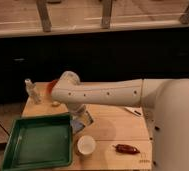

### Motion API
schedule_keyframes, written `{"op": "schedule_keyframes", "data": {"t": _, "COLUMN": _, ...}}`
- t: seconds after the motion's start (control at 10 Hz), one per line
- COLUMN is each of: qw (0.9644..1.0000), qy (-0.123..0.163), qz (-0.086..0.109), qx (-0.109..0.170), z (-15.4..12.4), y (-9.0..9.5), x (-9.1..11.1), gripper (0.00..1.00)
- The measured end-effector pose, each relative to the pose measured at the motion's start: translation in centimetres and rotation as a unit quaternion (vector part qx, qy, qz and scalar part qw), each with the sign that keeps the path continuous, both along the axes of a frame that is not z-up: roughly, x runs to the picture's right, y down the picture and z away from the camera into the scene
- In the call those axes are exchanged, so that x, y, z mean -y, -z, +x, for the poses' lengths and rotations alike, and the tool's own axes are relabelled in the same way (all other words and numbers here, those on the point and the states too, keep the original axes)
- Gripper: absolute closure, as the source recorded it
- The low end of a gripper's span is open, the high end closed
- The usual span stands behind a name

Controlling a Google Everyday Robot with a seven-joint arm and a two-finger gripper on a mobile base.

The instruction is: Place sponge in tray

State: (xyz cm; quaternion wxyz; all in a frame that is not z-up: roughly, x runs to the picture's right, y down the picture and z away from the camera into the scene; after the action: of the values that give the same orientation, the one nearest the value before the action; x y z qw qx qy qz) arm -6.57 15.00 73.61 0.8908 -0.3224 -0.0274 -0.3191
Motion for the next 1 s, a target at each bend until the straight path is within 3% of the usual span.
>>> {"op": "schedule_keyframes", "data": {"t": 0.5, "qw": 0.9986, "qy": 0.045, "qz": 0.006, "qx": 0.026, "z": -5.2, "y": 1.3, "x": -1.3, "gripper": 0.97}}
{"op": "schedule_keyframes", "data": {"t": 1.0, "qw": 0.9946, "qy": 0.084, "qz": 0.015, "qx": 0.059, "z": -7.6, "y": 1.6, "x": -1.4, "gripper": 0.97}}
